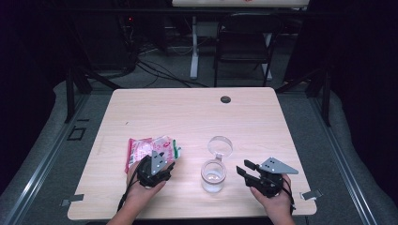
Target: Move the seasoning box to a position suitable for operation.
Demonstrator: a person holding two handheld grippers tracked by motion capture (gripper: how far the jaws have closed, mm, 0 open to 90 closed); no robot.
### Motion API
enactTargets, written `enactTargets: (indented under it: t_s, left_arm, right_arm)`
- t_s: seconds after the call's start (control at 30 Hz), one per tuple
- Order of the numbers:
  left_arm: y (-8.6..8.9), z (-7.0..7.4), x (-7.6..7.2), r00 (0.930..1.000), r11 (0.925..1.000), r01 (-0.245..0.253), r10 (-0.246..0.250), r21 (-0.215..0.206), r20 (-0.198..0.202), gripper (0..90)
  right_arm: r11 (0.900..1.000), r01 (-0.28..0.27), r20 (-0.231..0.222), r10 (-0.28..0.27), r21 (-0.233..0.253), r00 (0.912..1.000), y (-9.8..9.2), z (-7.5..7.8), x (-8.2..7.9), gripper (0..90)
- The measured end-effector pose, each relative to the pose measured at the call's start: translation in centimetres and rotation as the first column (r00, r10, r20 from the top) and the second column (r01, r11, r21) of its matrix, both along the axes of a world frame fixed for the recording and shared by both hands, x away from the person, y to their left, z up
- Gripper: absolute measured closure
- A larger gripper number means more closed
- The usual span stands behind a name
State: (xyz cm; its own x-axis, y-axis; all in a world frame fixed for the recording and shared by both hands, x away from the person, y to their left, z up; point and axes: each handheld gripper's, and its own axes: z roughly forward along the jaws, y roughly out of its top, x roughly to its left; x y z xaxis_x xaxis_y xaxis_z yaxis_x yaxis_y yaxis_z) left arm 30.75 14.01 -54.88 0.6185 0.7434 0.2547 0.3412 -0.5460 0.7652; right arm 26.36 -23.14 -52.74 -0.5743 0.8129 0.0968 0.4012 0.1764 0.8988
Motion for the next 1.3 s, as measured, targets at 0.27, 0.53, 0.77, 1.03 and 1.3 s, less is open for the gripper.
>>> enactTargets:
  t_s: [0.27, 0.53, 0.77, 1.03, 1.3]
  left_arm:
    - [-0.1, -0.2, 1.7, 0.9989, 0.9997, -0.023, 0.022, -0.007, -0.042, 49.6]
    - [0.1, 0.2, 2.1, 0.9958, 0.9968, -0.072, 0.074, 0.034, -0.054, 66.6]
    - [2.1, 1.0, 2.5, 0.9873, 0.9914, -0.124, 0.119, -0.043, -0.105, 76.6]
    - [5.0, 0.8, 3.6, 0.9603, 0.9561, -0.184, 0.125, -0.228, -0.25, 85.7]
    - [5.2, 1.2, 3.6, 0.9653, 0.9645, -0.169, 0.12, -0.203, -0.232, 89.1]
  right_arm:
    - [0.999, 0.044, -0.003, -0.044, 0.001, 0.999, -1.1, 0.0, -1.1, 57.0]
    - [0.998, 0.065, -0.006, -0.065, 0.004, 0.9979, -1.6, -0.1, -1.6, 56.8]
    - [0.998, 0.061, -0.011, -0.061, 0.009, 0.9981, -1.6, -0.2, -1.4, 56.8]
    - [0.999, 0.048, -0.015, -0.048, 0.001, 0.9988, -1.3, -0.3, -1.3, 56.2]
    - [0.999, 0.049, -0.014, -0.049, 0.003, 0.9987, -1.3, -0.3, -1.4, 56.2]
